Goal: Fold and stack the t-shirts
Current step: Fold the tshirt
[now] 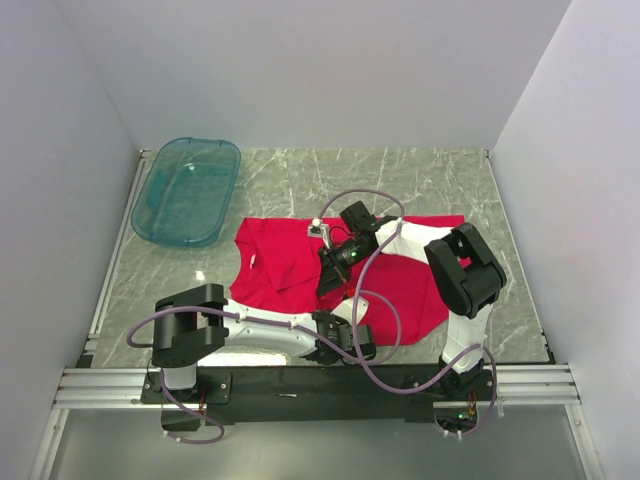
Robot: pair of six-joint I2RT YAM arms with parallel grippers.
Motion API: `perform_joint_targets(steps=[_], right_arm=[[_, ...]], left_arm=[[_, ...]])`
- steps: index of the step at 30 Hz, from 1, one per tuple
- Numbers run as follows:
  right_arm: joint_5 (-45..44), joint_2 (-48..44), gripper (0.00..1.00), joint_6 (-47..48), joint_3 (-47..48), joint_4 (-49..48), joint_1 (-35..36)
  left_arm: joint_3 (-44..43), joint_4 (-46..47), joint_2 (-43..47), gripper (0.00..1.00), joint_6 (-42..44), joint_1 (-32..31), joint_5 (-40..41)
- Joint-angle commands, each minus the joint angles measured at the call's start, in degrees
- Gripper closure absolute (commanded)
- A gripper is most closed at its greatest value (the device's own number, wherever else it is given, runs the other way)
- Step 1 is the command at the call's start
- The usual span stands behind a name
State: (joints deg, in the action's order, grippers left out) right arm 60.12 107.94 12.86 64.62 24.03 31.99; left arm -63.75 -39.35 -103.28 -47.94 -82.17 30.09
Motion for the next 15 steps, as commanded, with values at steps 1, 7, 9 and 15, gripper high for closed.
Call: perform_joint_targets(steps=[1, 7, 9, 15], right_arm=[[1.58, 0.16, 0.96, 0.15, 2.09, -0.21, -0.35], [1.58, 0.08, 0.96, 0.15, 2.09, -0.21, -0.26], [1.67, 0.16, 0.96, 0.15, 2.09, -0.13, -0.43], [1.67, 0.16, 0.95, 0.15, 2.09, -0.13, -0.35]], left_arm=[[2.75, 0.07, -2.62, 0.68, -2.33, -0.01, 0.23], [3.54, -1.78, -2.71, 0.70, -4.08, 0.87, 1.99], [3.54, -2.22, -2.45, 0.70, -4.26, 1.05, 2.69], [2.57, -3.10, -1.83, 0.69, -4.26, 1.05, 3.49]])
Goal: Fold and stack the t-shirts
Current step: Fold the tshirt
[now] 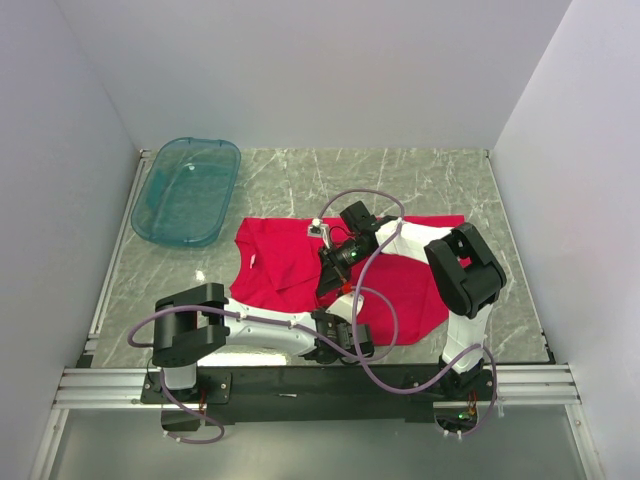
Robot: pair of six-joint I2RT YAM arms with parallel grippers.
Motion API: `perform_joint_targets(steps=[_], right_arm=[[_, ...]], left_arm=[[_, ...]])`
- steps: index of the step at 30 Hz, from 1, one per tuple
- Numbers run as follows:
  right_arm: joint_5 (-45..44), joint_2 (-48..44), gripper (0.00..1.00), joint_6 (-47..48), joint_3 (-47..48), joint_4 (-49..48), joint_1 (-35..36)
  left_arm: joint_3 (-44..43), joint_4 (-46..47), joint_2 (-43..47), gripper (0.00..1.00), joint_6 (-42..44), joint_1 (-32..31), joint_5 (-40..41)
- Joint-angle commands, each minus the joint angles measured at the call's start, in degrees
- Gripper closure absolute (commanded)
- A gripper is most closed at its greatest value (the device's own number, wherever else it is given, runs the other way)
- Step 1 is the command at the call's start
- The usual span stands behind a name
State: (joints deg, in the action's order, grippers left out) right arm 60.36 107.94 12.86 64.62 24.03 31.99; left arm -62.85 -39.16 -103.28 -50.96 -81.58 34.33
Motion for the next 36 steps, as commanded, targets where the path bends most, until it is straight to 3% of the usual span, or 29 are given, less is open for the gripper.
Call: perform_joint_targets(steps=[1, 8, 18, 27, 32, 36], right_arm=[[1.43, 0.16, 0.96, 0.15, 2.09, -0.13, -0.35], [1.43, 0.08, 0.95, 0.15, 2.09, -0.13, -0.43], [1.34, 0.08, 0.95, 0.50, 2.09, 0.14, -0.43], [0.73, -0.36, 0.95, 1.55, 2.26, 0.93, -0.35], [-0.15, -1.41, 0.88, 3.13, 2.44, 2.07, -0.35], [-1.12, -2.47, 0.73, 5.24, 2.62, 3.48, -0.26]], left_arm=[[1.68, -3.21, -1.92, 0.69, -1.07, 0.37, -1.01], [2.99, -2.68, -2.89, 0.72, -0.63, 0.46, -2.51], [2.56, -3.56, -1.04, 0.92, -0.90, 0.46, -0.84], [3.69, -4.26, 5.89, 0.99, -0.98, 0.55, 0.83], [5.54, -1.90, 14.14, 0.99, 0.24, 1.77, -1.79], [8.43, 2.58, 20.83, 0.99, 2.17, 3.53, -4.70]])
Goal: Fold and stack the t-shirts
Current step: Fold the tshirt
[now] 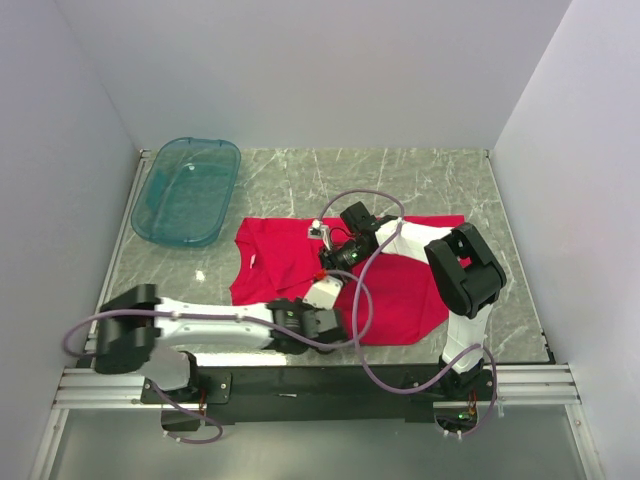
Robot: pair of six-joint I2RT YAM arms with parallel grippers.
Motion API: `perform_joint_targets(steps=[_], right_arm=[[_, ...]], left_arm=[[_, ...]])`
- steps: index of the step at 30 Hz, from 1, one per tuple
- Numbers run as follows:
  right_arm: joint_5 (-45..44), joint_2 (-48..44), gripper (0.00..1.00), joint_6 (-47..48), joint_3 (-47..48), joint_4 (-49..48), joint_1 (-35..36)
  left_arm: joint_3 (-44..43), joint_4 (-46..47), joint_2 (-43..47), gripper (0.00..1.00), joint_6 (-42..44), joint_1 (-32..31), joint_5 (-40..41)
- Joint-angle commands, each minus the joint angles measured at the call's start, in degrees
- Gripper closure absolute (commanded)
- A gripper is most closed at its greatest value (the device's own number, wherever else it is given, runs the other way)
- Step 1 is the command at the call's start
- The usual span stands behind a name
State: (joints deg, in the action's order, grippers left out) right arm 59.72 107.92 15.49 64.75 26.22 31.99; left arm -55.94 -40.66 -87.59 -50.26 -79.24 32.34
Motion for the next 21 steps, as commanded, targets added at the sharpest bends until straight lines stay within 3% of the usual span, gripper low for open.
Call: perform_joint_targets(steps=[1, 4, 10, 21], right_arm=[[-0.49, -2.71, 0.65, 2.97, 2.31, 1.55, -0.35], [-0.57, -4.47, 0.51, 5.68, 2.22, 3.30, -0.26], [-1.63, -8.68, 0.38, 15.79, 3.18, 10.76, -0.35], [-19.99, -25.20, 0.35, 29.24, -1.90, 20.45, -1.40]], left_arm=[[1.97, 4.71, 7.85, 0.99, 2.52, 1.80, -3.15], [3.82, 6.38, 11.38, 0.99, 4.20, 3.38, -5.00], [6.99, 7.53, 18.85, 0.99, 7.19, 6.90, -8.34], [6.02, 4.63, 26.68, 0.99, 10.53, 7.88, -5.27]])
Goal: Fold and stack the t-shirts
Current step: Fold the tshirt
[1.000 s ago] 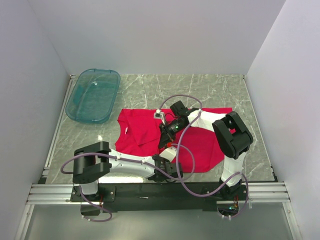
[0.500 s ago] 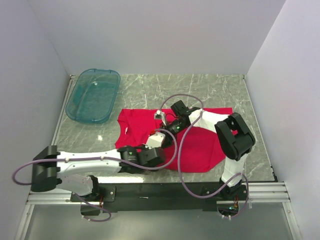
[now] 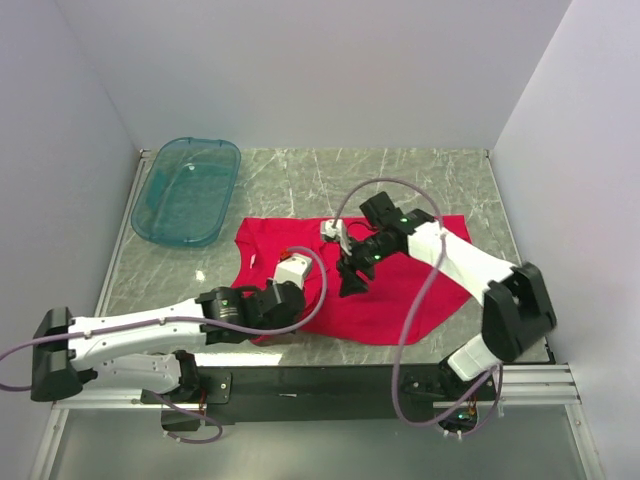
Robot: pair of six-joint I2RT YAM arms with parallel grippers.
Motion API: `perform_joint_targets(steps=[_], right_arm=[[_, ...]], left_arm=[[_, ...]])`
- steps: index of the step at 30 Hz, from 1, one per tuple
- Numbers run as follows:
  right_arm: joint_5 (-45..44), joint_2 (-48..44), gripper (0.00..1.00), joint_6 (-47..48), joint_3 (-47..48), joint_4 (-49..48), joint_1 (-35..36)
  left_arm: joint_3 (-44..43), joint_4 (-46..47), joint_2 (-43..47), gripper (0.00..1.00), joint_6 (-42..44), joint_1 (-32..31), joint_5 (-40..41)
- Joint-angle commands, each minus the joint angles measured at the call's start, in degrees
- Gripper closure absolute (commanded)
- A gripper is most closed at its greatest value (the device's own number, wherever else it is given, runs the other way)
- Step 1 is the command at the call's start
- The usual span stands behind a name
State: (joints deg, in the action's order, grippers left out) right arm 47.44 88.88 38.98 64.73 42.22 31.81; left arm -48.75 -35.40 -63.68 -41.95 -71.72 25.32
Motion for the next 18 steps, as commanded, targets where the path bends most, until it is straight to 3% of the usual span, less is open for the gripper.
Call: perform_joint_targets(steps=[1, 11, 14, 18], right_arm=[[-8.84, -7.57, 0.35, 6.28, -3.11, 5.93, -1.92], [-19.05, -19.36, 0.35, 16.64, -8.74, 16.67, -24.50], [-20.02, -18.75, 0.35, 18.76, -9.09, 17.29, -31.01], [-22.74, -11.29, 0.35, 12.98, -7.08, 13.77, -35.50]], left_arm=[[-1.26, -0.81, 3.99, 0.99, 2.31, 0.62, 2.10], [-0.56, 1.73, 8.92, 0.99, 4.33, 2.64, 2.54], [-0.20, 2.96, 9.54, 1.00, 4.51, 2.73, 2.89], [0.50, 4.55, 10.94, 0.99, 5.04, 2.82, 2.72]])
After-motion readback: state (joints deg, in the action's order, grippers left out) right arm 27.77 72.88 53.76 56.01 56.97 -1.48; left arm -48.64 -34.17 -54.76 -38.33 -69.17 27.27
